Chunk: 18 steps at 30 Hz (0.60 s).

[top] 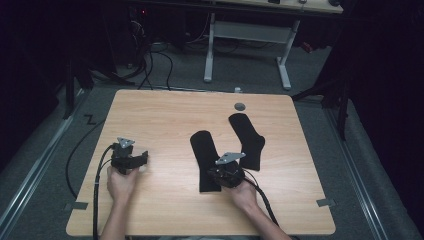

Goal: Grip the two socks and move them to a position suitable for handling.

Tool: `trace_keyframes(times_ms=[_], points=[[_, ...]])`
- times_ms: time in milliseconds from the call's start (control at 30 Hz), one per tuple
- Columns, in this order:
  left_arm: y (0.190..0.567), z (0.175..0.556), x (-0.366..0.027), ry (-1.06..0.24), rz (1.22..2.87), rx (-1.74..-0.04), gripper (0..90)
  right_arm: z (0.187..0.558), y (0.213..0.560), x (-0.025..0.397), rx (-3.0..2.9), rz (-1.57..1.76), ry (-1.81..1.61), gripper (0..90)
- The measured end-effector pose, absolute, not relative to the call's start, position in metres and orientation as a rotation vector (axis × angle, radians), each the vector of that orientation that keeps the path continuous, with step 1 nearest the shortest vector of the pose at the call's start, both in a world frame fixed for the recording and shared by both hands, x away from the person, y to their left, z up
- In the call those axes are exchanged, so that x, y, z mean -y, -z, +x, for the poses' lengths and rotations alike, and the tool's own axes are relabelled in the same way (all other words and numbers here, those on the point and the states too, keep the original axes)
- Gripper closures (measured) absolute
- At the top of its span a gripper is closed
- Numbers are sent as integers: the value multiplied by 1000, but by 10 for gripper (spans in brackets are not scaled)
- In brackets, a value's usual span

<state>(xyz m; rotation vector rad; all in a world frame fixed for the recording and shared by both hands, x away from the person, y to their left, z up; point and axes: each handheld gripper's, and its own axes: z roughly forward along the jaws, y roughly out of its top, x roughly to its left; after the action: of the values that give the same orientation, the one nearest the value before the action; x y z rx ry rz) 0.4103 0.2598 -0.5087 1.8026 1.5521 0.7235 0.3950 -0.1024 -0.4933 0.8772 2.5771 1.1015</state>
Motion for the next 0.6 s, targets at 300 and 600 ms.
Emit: trace_keyframes(times_ms=[300,600], points=[[508,410,-261,-721,1803,-1555,287,394,490,108,-2531,874,-1135,569],[509,410,-261,-720,1794,-1556,287,418,470,154,-2299,1064,-1168,527]])
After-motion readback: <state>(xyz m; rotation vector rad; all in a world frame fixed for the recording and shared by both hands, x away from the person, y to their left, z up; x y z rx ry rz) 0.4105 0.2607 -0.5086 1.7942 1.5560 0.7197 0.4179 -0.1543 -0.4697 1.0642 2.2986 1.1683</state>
